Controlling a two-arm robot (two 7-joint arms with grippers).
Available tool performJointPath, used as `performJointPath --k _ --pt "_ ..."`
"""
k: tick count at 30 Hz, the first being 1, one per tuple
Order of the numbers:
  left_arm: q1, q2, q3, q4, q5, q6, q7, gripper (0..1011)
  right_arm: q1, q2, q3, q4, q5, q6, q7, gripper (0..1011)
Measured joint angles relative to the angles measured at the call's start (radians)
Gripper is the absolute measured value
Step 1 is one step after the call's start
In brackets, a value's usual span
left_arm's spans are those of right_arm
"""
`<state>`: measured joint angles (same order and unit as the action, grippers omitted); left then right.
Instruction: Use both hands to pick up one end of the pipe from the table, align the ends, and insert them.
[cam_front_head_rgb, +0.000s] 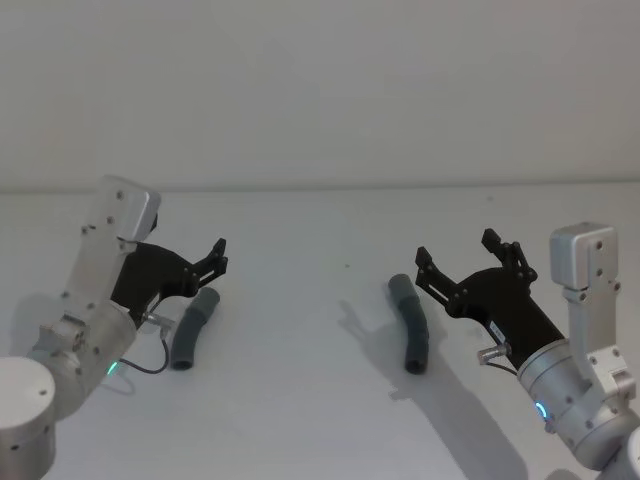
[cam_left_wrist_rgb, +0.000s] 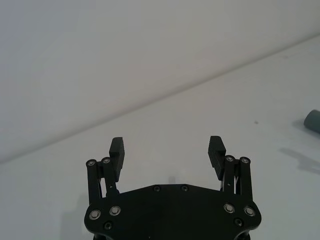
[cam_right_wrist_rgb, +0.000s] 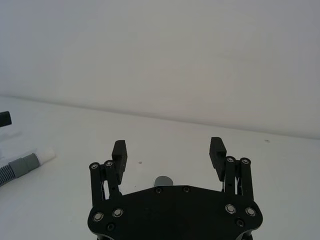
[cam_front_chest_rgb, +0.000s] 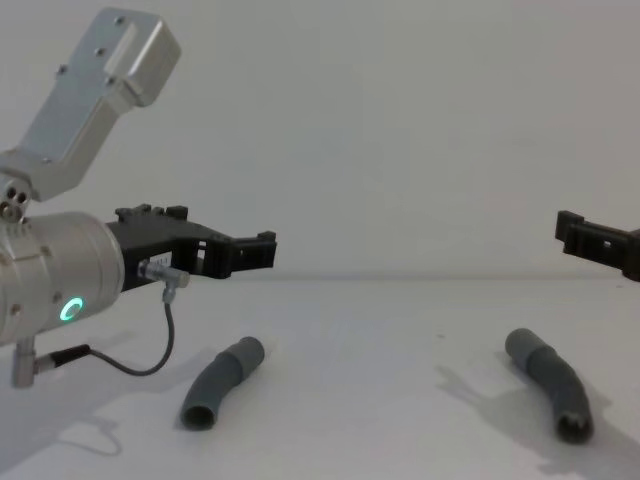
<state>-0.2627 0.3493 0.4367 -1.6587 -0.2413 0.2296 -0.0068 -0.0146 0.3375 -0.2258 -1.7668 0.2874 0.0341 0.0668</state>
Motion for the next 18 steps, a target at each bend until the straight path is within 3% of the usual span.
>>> performJointPath --k 18 --pt "-0.064 -0.022 -0.001 0.025 -0.056 0.303 -0.046 1002 0.000 0.000 0.000 0.000 0.000 0.000 0.000 1004"
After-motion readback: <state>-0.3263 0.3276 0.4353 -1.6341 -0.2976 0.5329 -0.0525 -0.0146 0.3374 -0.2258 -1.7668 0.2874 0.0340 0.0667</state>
